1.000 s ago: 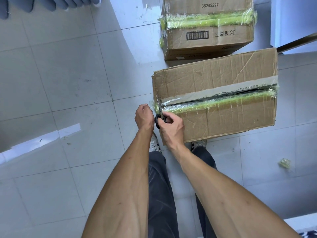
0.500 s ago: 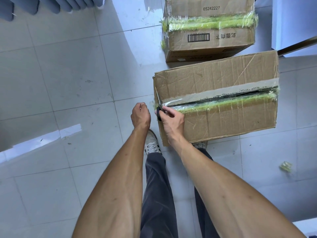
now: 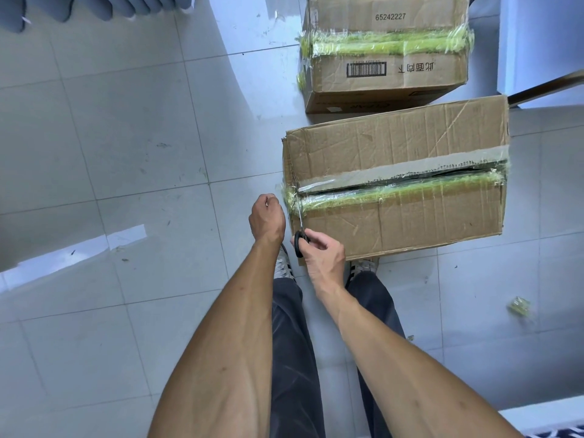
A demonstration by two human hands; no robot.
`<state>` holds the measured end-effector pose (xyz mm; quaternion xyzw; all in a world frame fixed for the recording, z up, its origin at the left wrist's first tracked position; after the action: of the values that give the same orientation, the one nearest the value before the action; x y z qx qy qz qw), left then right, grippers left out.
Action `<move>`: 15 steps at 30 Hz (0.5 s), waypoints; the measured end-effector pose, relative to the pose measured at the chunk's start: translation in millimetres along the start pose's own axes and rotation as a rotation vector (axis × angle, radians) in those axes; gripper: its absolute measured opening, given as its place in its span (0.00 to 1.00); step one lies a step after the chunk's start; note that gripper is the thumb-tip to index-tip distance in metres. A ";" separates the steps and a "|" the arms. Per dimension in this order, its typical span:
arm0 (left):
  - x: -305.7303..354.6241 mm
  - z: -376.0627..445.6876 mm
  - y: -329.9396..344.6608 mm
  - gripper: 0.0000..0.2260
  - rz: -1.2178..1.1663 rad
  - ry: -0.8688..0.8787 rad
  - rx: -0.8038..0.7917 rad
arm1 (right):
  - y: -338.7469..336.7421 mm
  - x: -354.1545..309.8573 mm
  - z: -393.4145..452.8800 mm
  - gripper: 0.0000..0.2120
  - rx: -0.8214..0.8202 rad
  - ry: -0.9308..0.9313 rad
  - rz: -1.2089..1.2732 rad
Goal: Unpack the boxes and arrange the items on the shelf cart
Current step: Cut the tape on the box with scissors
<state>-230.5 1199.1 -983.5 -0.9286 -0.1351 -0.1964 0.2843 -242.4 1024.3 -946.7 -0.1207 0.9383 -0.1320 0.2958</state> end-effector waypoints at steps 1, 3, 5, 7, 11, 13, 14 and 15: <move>-0.4 -1.6 1.3 0.12 0.004 0.002 -0.002 | 0.9 -3.9 2.4 0.20 -0.005 0.002 -0.005; -0.9 -3.9 3.1 0.12 0.020 0.006 -0.004 | 3.5 -12.2 6.7 0.19 -0.031 -0.019 -0.046; -1.9 -3.8 4.2 0.11 0.030 0.006 -0.005 | 5.0 -15.1 6.5 0.19 -0.048 -0.047 -0.084; -2.3 -3.3 4.7 0.12 0.028 0.002 -0.005 | 4.1 -16.2 1.8 0.20 -0.044 -0.075 -0.089; -0.2 -1.6 4.9 0.11 0.028 0.011 0.010 | 0.3 -26.9 -1.7 0.22 -0.073 -0.176 -0.198; 2.1 -0.2 5.4 0.11 0.021 0.020 0.018 | -2.7 -37.7 1.4 0.21 -0.110 -0.252 -0.288; 3.2 0.9 5.8 0.11 0.022 0.024 0.020 | -2.8 -45.1 4.9 0.21 -0.129 -0.281 -0.316; 4.2 1.9 6.1 0.11 0.024 0.027 0.021 | -1.6 -54.3 9.6 0.20 -0.142 -0.302 -0.321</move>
<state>-224.0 1195.9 -986.0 -0.9244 -0.1221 -0.2041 0.2982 -193.4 1037.7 -925.4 -0.3073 0.8592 -0.0913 0.3989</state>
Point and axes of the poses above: each hand's wrist, its own z-axis towards the middle knuckle, its own y-axis out of the palm, x = y × z, the point moved 8 cm from there along z, towards the middle knuckle, and after that the axes turned 1 degree about y, right-handed, at the moved point
